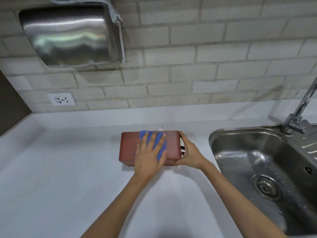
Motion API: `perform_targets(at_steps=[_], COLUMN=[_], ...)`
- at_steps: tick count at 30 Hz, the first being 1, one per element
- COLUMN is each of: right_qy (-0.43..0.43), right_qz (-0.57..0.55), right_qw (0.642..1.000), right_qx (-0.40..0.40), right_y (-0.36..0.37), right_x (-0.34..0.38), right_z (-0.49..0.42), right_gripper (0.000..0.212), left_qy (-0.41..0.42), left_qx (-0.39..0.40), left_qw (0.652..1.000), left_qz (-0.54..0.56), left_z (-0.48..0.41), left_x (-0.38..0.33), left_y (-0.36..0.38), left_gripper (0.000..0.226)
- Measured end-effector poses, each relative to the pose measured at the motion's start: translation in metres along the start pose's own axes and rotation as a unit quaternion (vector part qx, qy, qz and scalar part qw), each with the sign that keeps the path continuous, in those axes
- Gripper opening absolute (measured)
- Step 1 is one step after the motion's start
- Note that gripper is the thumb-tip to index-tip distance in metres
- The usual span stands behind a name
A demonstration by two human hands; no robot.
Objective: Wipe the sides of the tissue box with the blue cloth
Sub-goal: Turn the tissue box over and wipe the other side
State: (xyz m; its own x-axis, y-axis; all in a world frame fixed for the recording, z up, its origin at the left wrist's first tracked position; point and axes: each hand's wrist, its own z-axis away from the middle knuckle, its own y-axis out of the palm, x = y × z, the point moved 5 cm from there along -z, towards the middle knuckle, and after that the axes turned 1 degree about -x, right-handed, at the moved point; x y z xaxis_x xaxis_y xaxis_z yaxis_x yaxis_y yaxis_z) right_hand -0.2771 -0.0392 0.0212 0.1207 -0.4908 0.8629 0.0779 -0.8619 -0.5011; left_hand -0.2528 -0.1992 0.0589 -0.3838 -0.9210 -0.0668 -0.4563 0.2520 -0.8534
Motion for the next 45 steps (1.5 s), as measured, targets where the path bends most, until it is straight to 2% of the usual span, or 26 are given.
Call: perform_targets(at_steps=[4,6,7,9,11,15,17,19,22,24,26,29,31,33,35,38,41,43,45], right_qy=[-0.002,-0.003,-0.006,-0.01,-0.016,-0.033,-0.025,-0.018,-0.051,-0.076,-0.131,-0.189,-0.213,-0.233,-0.251,-0.285,-0.337,-0.335,-0.255], right_qz=[-0.008,-0.009,-0.01,-0.015,-0.017,0.011,0.0,0.013,0.086,0.156,0.234,0.265,0.248,0.237,0.25,0.248,0.257,0.237,0.151], right_qw=[1.0,1.0,1.0,1.0,0.999,0.997,0.998,0.998,0.989,0.973,0.939,0.906,0.901,0.894,0.882,0.877,0.875,0.889,0.929], right_qx=[-0.003,-0.009,-0.011,-0.018,-0.032,-0.065,-0.057,-0.057,-0.108,-0.155,-0.215,-0.269,-0.286,-0.301,-0.31,-0.299,-0.233,-0.205,-0.223], right_y=[0.003,0.005,0.006,0.007,0.007,0.006,0.006,0.009,0.02,0.031,0.045,0.068,0.08,0.09,0.098,0.101,0.1,0.095,0.082], right_x=[-0.002,-0.003,-0.003,-0.001,0.002,0.004,0.003,0.003,0.012,0.023,0.037,0.05,0.052,0.051,0.049,0.046,0.041,0.037,0.032], right_z=[0.002,0.003,0.004,0.005,0.007,0.009,0.011,0.013,0.018,0.024,0.03,0.036,0.04,0.044,0.048,0.052,0.055,0.056,0.049], right_gripper=[0.105,0.108,0.109,0.11,0.106,0.073,0.087,0.107,0.108,0.109,0.104,0.101,0.1,0.098,0.095,0.088,0.085,0.075,0.066], left_qy=[-0.147,-0.216,-0.221,-0.184,-0.112,0.057,0.109,0.081,-0.089,-0.243,-0.364,-0.471,-0.507,-0.534,-0.548,-0.552,-0.551,-0.543,-0.537], left_qx=[-0.058,-0.069,-0.074,-0.072,-0.058,0.023,0.023,0.007,-0.034,-0.077,-0.1,-0.098,-0.065,-0.021,-0.01,-0.032,-0.035,-0.033,-0.032], left_qw=[0.987,0.973,0.972,0.98,0.991,0.998,0.994,0.997,0.993,0.948,0.871,0.759,0.714,0.694,0.681,0.656,0.623,0.603,0.594], left_qz=[0.017,0.038,0.037,0.035,0.035,0.018,0.003,-0.007,0.073,0.19,0.313,0.438,0.479,0.483,0.485,0.514,0.555,0.584,0.598], left_z=[0.008,0.006,0.002,-0.007,-0.013,-0.006,0.001,0.012,0.031,0.045,0.052,0.056,0.061,0.067,0.072,0.075,0.082,0.085,0.086], left_x=[0.056,0.055,0.045,0.014,-0.024,-0.059,-0.044,-0.019,0.021,0.038,0.045,0.041,0.038,0.033,0.03,0.036,0.045,0.05,0.052], left_y=[-0.013,-0.016,-0.017,-0.013,-0.006,0.005,0.009,0.011,0.01,0.011,0.013,0.012,0.015,0.018,0.02,0.022,0.027,0.029,0.031], left_gripper=[0.052,0.052,0.05,0.043,0.043,0.046,0.048,0.051,0.053,0.049,0.051,0.063,0.078,0.092,0.099,0.092,0.076,0.06,0.054])
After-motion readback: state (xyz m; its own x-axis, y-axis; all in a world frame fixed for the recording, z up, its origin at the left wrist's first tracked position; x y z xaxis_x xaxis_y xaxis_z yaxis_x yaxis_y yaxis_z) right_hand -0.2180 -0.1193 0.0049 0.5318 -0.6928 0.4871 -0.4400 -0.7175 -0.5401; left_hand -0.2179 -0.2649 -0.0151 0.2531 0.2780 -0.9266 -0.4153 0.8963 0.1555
